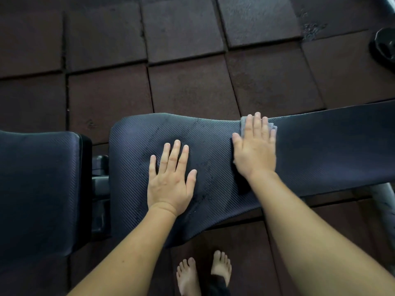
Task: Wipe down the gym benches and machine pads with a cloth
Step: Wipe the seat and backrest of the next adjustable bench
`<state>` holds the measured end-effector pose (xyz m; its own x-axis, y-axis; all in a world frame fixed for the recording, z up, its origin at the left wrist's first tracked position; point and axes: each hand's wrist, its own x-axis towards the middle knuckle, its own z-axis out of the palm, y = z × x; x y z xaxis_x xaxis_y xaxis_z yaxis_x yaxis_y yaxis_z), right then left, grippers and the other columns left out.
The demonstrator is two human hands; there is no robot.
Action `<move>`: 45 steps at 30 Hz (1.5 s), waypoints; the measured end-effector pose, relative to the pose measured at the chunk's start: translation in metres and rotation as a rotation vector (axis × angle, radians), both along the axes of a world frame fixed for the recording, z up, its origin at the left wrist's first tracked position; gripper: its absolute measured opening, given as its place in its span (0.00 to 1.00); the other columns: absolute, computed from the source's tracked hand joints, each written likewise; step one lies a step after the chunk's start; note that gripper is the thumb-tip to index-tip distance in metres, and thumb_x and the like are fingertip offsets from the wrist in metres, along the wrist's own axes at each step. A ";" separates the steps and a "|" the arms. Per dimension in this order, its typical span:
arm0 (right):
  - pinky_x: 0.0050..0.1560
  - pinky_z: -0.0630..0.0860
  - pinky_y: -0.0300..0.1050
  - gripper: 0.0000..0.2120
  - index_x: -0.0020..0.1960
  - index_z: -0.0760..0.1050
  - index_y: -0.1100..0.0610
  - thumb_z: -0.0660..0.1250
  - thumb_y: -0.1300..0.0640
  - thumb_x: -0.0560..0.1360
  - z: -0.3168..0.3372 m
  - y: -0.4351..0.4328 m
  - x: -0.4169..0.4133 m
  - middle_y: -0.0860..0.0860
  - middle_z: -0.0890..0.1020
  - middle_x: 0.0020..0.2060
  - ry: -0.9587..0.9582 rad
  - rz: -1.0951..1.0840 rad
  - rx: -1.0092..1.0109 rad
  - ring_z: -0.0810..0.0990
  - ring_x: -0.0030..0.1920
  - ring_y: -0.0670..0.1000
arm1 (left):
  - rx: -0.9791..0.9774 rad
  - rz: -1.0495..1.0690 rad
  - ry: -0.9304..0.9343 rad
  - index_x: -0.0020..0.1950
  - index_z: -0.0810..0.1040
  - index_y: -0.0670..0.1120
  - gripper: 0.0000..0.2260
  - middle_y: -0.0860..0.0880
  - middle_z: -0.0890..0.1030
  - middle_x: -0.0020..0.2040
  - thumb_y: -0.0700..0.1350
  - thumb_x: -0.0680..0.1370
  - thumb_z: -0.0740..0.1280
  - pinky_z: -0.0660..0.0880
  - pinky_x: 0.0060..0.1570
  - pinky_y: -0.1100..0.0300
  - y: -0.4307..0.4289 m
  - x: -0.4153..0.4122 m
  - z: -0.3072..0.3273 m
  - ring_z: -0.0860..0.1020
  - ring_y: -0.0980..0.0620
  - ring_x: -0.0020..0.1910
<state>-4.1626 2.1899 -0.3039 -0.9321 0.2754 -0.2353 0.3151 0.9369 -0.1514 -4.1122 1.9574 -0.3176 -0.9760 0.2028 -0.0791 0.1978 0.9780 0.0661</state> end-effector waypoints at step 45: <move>0.82 0.42 0.60 0.36 0.84 0.45 0.57 0.44 0.37 0.83 -0.004 -0.115 0.123 0.55 0.45 0.84 0.065 0.256 -0.019 0.41 0.83 0.54 | 0.049 -0.066 -0.019 0.85 0.57 0.51 0.29 0.50 0.54 0.85 0.59 0.84 0.50 0.52 0.81 0.40 -0.086 0.029 0.007 0.52 0.47 0.84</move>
